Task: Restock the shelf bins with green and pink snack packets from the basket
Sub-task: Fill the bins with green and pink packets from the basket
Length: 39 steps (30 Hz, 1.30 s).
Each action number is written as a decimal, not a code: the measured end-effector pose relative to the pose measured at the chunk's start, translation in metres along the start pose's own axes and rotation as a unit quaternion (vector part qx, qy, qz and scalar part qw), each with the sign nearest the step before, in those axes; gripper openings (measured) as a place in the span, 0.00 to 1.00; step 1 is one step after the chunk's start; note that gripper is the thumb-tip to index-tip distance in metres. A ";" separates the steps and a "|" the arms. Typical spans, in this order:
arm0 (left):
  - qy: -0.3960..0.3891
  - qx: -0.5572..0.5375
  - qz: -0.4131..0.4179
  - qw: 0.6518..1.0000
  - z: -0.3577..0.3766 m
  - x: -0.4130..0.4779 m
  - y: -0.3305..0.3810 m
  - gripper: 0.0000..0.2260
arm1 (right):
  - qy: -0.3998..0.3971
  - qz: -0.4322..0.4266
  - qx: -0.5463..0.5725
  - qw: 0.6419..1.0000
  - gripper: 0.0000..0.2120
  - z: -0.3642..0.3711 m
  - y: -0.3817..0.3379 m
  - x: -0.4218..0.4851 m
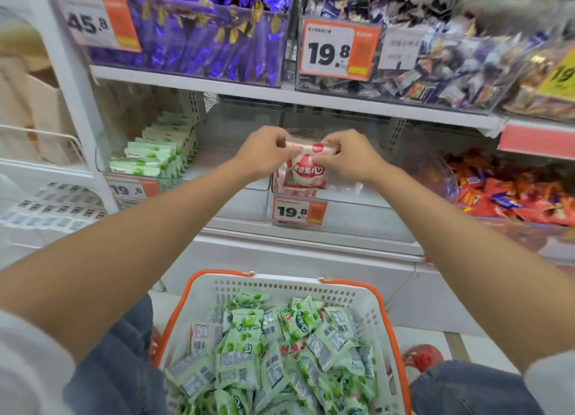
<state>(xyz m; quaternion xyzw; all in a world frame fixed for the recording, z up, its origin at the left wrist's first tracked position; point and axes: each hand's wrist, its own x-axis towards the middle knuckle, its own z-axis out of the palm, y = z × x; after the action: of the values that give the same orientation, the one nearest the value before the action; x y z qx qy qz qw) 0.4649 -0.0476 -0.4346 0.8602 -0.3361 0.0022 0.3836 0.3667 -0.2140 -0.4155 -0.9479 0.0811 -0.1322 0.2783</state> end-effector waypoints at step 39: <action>0.107 0.018 0.021 0.994 0.051 -0.019 -0.054 0.12 | -0.066 0.373 0.463 0.801 0.21 0.073 0.043 0.052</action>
<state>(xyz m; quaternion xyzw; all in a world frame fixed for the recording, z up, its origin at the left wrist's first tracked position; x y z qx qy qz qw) 0.4685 -0.0444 -0.5105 0.8545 -0.3113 0.1085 0.4014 0.4343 -0.2244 -0.4875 -0.6091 0.3389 0.0223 0.7167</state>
